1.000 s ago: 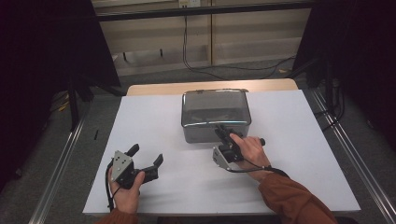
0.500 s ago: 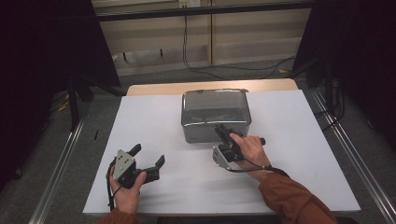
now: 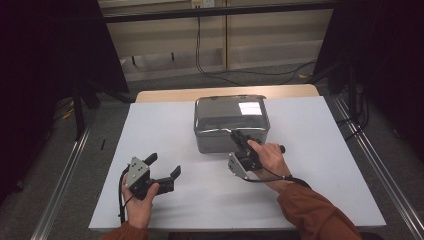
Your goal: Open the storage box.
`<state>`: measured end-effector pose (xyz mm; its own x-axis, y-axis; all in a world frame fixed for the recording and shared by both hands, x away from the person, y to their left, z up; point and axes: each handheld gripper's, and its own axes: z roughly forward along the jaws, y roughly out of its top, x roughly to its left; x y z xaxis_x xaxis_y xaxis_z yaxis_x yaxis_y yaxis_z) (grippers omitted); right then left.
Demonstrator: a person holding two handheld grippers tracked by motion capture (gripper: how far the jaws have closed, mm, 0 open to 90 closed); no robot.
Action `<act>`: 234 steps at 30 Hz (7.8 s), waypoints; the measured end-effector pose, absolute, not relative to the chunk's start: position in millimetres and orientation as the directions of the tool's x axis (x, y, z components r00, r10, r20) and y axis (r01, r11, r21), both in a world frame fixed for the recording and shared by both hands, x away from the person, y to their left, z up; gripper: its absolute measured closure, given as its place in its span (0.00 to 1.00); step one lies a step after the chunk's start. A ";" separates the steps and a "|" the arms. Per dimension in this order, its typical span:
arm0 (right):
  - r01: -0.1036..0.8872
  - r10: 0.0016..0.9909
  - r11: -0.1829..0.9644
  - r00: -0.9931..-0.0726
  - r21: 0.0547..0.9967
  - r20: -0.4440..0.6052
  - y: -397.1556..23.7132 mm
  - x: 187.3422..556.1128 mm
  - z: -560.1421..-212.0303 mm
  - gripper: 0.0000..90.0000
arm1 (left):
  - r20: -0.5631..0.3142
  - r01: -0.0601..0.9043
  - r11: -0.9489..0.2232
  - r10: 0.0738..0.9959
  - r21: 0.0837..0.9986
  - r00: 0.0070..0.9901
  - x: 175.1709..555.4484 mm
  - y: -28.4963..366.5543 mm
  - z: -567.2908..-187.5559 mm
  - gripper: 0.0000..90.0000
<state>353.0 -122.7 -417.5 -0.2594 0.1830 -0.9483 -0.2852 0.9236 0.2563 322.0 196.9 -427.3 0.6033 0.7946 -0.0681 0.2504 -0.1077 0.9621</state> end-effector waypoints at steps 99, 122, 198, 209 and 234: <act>-0.276 0.368 0.851 -0.292 0.447 -0.883 -138.1 367.4 -385.6 0.71 | 0.127 0.038 -0.209 0.719 0.977 0.683 445.7 106.5 -403.2 0.33; -0.083 0.721 0.550 -0.456 0.831 -0.522 -189.3 393.4 -382.3 0.37 | 0.107 0.035 -0.178 0.727 0.983 0.678 450.8 109.4 -398.2 0.37; 0.023 0.857 0.149 -0.501 0.989 -0.118 -239.4 478.7 -373.3 0.61 | 0.069 0.064 -0.152 0.736 0.986 0.674 514.5 108.8 -374.8 0.68; 0.035 0.863 0.144 -0.493 0.989 -0.109 -245.8 488.8 -382.9 0.70 | 0.078 0.062 -0.162 0.731 0.985 0.678 526.0 109.8 -378.4 0.71; 0.098 0.864 0.170 -0.493 0.980 -0.101 -244.9 516.8 -387.7 0.65 | 0.075 0.082 -0.170 0.751 0.982 0.656 539.1 108.3 -381.6 0.79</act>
